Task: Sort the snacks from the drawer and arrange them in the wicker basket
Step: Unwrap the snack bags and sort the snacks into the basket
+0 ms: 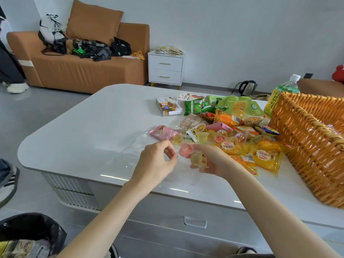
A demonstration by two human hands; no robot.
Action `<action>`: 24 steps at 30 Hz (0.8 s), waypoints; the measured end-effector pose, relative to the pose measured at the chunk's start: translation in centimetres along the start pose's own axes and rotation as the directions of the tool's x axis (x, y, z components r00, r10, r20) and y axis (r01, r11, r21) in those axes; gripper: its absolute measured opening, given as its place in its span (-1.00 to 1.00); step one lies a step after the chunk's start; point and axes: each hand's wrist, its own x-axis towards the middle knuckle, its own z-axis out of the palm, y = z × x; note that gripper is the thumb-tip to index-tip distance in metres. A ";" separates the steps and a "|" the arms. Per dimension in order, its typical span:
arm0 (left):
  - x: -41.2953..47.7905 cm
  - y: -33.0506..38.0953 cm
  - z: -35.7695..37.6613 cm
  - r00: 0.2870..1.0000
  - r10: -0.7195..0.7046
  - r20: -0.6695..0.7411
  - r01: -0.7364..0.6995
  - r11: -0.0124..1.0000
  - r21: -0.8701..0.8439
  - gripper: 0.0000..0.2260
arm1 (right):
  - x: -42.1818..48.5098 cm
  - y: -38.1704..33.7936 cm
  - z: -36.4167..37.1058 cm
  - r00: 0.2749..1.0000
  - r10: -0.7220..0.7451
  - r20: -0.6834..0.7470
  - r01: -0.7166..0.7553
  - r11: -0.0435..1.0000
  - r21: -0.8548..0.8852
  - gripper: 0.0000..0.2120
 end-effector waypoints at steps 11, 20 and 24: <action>0.5 -1.6 -1.0 0.991 -0.135 0.010 0.135 0.987 -0.083 -0.88 | 1.4 0.5 1.9 0.965 -0.120 0.233 0.029 0.933 0.359 -0.52; 1.0 -3.4 -1.0 0.989 0.012 0.147 -0.026 0.995 0.096 -0.85 | 1.6 0.9 -2.4 0.835 -0.478 -0.272 0.319 0.824 -0.469 -0.82; 1.2 -4.2 0.1 0.900 0.205 0.385 -0.331 0.896 0.297 -0.92 | 3.0 0.6 -2.8 0.732 -0.655 -0.188 0.345 0.594 -0.727 -0.68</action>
